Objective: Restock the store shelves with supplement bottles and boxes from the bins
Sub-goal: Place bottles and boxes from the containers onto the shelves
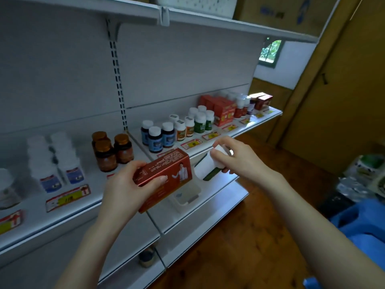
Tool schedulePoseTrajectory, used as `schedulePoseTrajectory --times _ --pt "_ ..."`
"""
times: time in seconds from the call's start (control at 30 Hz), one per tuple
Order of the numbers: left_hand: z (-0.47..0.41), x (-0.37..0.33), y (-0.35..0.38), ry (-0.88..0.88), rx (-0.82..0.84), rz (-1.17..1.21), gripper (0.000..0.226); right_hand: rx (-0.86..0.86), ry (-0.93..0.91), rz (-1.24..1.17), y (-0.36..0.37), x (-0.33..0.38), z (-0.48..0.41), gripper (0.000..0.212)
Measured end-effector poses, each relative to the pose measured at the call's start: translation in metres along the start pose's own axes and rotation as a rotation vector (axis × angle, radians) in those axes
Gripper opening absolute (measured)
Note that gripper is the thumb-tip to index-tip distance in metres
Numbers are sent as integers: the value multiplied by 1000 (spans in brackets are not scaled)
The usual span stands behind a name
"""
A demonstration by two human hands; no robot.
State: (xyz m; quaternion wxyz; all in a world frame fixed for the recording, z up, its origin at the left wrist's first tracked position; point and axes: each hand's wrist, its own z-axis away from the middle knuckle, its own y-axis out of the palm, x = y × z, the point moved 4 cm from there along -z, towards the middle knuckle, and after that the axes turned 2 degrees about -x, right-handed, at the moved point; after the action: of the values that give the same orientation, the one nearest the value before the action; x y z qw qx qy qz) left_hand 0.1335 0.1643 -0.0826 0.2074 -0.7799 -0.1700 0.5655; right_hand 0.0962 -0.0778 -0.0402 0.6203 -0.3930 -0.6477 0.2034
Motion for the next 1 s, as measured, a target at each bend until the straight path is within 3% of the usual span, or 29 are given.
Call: schedulePoseTrajectory --times 0.17,0.27,0.43,0.57,0.8,0.87,1.0 --pt "-49 -13 36 54 16 22 51 -72 -35 125 -26 -29 -39 27" --pt "-70 -21 58 66 62 17 51 -15 -73 188 -35 -46 -52 26" --pt "-98 -33 98 56 125 19 53 50 -74 138 -53 -80 -69 26" --pt "-117 -48 128 38 114 38 51 105 -75 55 -70 -116 -91 42" --pt "-131 -71 178 -40 -50 -25 59 48 -285 37 -92 -166 -150 3" --pt "-131 -78 189 -69 -95 -52 58 64 -315 27 -98 -177 -167 4" --pt "-124 -83 196 -138 -199 -85 52 140 -282 20 -102 -195 -194 29"
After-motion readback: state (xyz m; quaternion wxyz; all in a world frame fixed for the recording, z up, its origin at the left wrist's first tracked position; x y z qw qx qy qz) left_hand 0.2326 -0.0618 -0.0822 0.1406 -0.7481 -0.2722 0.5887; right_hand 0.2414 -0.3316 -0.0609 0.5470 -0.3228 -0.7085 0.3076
